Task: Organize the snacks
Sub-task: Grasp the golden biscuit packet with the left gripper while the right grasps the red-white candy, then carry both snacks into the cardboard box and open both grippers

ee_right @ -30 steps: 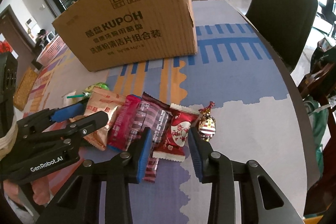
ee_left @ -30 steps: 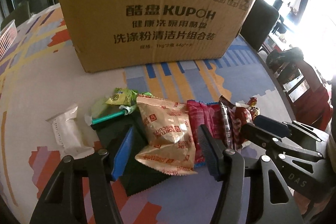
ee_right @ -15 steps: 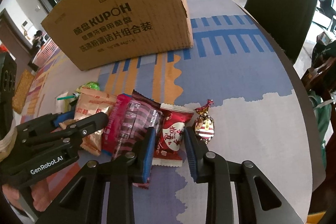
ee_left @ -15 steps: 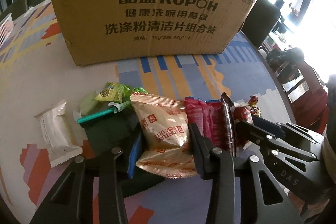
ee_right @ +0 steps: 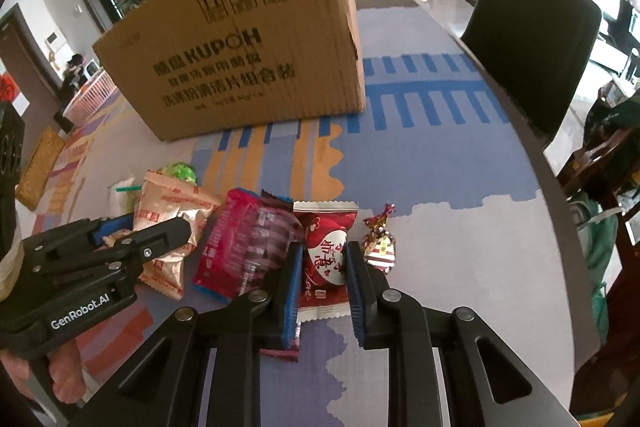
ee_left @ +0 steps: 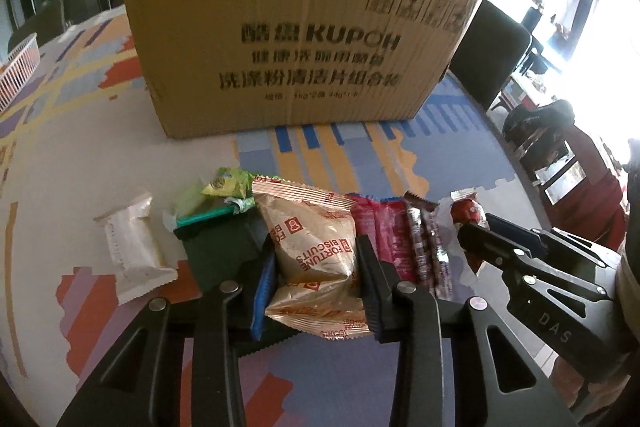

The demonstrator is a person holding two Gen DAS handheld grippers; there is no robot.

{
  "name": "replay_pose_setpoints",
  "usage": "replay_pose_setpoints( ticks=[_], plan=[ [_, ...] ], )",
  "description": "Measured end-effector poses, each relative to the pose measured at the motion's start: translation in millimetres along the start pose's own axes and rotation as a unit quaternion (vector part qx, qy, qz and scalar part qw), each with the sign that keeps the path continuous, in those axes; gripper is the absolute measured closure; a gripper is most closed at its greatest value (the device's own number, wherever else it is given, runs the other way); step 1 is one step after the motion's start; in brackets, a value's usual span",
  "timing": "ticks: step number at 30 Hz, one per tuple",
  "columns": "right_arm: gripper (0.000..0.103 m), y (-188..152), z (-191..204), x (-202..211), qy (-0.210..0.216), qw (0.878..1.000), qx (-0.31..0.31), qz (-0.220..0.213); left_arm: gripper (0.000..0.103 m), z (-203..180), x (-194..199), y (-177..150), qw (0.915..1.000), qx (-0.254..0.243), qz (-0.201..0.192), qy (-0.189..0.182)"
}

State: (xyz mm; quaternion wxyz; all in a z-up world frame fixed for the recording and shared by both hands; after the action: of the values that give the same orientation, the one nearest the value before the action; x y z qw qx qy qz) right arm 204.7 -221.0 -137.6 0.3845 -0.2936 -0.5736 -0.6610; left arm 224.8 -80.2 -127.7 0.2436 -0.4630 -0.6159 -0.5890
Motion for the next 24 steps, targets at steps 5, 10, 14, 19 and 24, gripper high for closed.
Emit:
replay_pose_setpoints(
  ticks=[5, 10, 14, 19, 24],
  plan=[
    [0.081, 6, 7, 18, 0.009, 1.000, 0.008, -0.022, 0.066, -3, 19, 6, 0.9997, -0.001, -0.023, -0.001],
    [0.081, 15, 14, 34, 0.018, 0.999, 0.015, -0.043, 0.066, -8, 43, 15, 0.9985, -0.006, -0.054, -0.003],
    [0.081, 23, 18, 49, 0.026, 0.997, 0.019, -0.063, 0.066, -13, 61, 23, 0.9967, -0.011, -0.080, -0.005],
    [0.081, 36, 22, 67, 0.031, 0.995, 0.024, -0.092, 0.066, -17, 80, 34, 0.9938, -0.016, -0.110, -0.010],
    [0.081, 50, 26, 82, 0.034, 0.992, 0.028, -0.119, 0.066, -19, 97, 47, 0.9903, -0.022, -0.137, -0.010]
  ],
)
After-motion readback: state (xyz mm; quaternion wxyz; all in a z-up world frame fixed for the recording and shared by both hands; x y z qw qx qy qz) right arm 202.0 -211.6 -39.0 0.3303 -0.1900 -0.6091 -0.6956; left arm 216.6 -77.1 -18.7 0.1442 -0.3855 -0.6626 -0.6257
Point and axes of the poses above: each gripper's, at about its wrist camera, not at the fingertips, and x roughly against the way its jaws point, z to its left, y to its top, the point moved 5 cm from there along -x, roughly the way its jaws point, and after that the axes turned 2 degrees about x, right-handed, at the moved point
